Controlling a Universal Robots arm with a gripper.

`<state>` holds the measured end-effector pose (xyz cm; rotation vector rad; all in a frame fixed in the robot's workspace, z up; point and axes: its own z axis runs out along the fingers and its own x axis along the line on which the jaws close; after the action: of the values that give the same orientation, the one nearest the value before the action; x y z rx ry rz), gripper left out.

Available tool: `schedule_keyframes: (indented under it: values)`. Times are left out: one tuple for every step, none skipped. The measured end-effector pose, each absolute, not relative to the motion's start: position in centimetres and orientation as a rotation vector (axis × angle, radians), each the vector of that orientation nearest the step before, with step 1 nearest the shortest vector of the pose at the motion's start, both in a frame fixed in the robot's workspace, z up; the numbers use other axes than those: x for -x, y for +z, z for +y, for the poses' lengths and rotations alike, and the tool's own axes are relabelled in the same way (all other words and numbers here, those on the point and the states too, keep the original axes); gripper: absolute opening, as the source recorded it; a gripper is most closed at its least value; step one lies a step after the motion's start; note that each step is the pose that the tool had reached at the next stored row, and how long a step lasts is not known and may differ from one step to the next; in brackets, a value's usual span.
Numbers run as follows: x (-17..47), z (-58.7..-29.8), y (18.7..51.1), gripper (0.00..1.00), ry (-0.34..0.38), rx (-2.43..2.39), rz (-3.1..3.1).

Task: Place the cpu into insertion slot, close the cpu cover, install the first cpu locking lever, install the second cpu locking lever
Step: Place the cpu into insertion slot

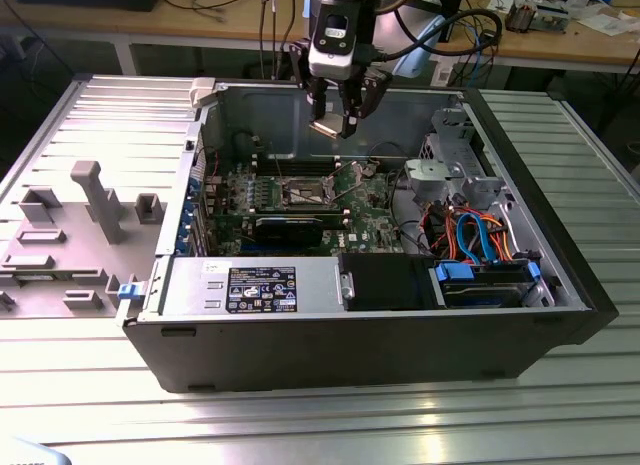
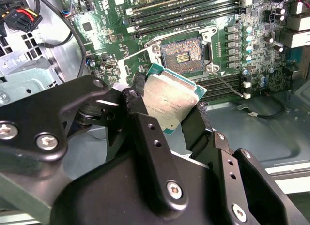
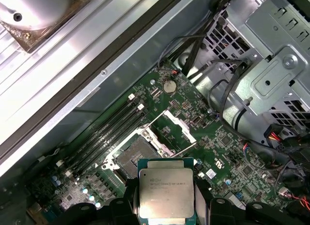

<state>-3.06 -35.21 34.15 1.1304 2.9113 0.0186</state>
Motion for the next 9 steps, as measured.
schedule_keyframes:
  values:
    - [3.06,-35.21,34.15,0.55,0.019,-1.132,2.911]
    - [3.06,-35.21,34.15,0.55,0.019,-1.133,2.91]
    - [3.06,-35.21,34.15,0.55,0.019,-1.134,2.91]
    - [3.06,-35.21,34.15,0.55,0.019,-1.135,2.91]
    - [3.06,-35.21,34.15,0.55,0.019,-1.136,2.909]
    - [3.06,-35.21,34.15,0.55,0.019,-1.137,2.909]
    - [3.06,-35.21,34.15,0.55,0.019,-1.139,2.908]
    - [3.06,-35.21,34.15,0.55,0.018,-1.141,2.907]
    - [3.06,-35.21,34.15,0.55,0.018,-1.142,2.907]
